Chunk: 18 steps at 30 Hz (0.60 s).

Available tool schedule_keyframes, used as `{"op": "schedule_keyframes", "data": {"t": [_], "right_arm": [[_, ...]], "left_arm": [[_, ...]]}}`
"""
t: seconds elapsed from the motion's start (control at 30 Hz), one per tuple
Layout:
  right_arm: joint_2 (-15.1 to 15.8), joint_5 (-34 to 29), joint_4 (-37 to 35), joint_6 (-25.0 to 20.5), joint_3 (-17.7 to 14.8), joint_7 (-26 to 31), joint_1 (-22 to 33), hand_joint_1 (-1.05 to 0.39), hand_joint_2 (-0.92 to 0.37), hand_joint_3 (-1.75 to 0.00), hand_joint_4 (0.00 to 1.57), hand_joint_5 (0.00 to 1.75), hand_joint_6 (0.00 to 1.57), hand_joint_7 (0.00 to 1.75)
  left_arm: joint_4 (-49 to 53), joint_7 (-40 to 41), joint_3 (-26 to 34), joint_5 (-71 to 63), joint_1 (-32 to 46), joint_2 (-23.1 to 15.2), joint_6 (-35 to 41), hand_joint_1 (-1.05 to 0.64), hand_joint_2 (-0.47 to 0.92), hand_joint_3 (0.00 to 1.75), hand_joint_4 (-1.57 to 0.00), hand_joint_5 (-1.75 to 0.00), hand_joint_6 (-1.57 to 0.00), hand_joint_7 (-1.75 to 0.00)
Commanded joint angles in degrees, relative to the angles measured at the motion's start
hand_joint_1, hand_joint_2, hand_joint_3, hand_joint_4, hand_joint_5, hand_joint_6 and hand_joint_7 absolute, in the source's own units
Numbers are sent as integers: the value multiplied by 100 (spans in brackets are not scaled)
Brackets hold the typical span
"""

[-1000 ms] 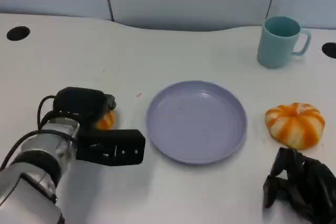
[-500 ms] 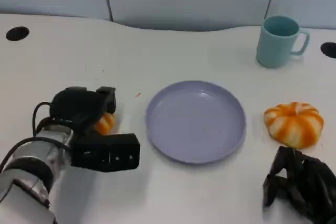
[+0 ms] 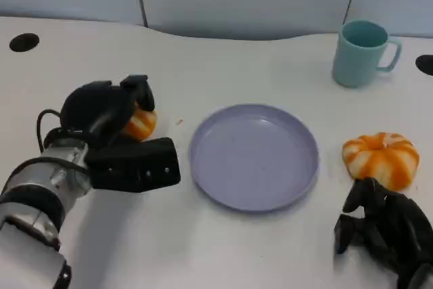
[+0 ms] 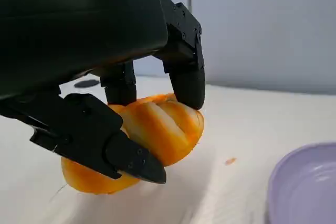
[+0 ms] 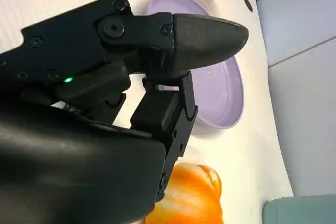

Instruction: Grasp the bread from the table and place it into the plate.

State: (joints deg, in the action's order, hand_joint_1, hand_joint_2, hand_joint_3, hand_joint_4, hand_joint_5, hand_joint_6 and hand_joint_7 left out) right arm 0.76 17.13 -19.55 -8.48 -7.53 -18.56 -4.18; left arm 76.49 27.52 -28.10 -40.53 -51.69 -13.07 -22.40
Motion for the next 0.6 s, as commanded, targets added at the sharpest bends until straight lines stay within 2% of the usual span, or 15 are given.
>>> {"op": "schedule_keyframes", "data": {"t": [0.03,0.1,0.13,0.23,0.27,0.33,0.37,0.43,0.6], "right_arm": [[95,-11,-154,-291,-44,74,50,-45,-92,-48,119,146,110,141],[94,-8,-165,-307,-52,71,36,-44,-92,-48,119,145,110,140],[94,-9,-165,-309,-54,70,33,-44,-92,-48,119,145,111,139],[96,-19,-215,-281,-55,49,6,-44,-92,-48,119,145,111,139],[98,-26,-257,-255,-54,36,-13,-43,-92,-48,119,145,111,139],[101,-37,-306,-225,-39,10,-38,-43,-92,-48,119,145,111,138],[107,-42,-311,-226,-24,-4,-43,-44,-92,-51,119,146,109,139],[119,-44,-333,-208,-5,-41,-44,-45,-92,-52,118,146,109,140],[100,-78,-256,-215,24,12,6,-44,-92,-50,117,147,108,139]], "left_arm": [[-71,272,52,55,-203,41,-249,-15,84,35,-74,-175,-58,-166],[-74,388,8,-8,-224,61,-343,-17,84,33,-75,-175,-66,-146],[-73,469,-22,-52,-229,63,-384,-15,82,36,-77,-175,-66,-154],[-100,757,-132,-185,-260,116,-566,-14,81,38,-78,-175,-66,-160],[-126,911,-195,-251,-280,154,-672,-14,71,61,-79,-175,-62,-168],[-157,1104,-299,-344,-336,226,-865,-15,61,81,-80,-175,-60,-173],[-169,1101,-319,-356,-380,268,-992,-16,59,96,-82,-175,-62,-174],[-191,1057,-347,-352,-459,341,-1279,-16,59,108,-84,-175,-64,-174],[-258,1167,-639,-605,-653,491,-1760,-17,53,115,-86,-175,-66,-175]]}}
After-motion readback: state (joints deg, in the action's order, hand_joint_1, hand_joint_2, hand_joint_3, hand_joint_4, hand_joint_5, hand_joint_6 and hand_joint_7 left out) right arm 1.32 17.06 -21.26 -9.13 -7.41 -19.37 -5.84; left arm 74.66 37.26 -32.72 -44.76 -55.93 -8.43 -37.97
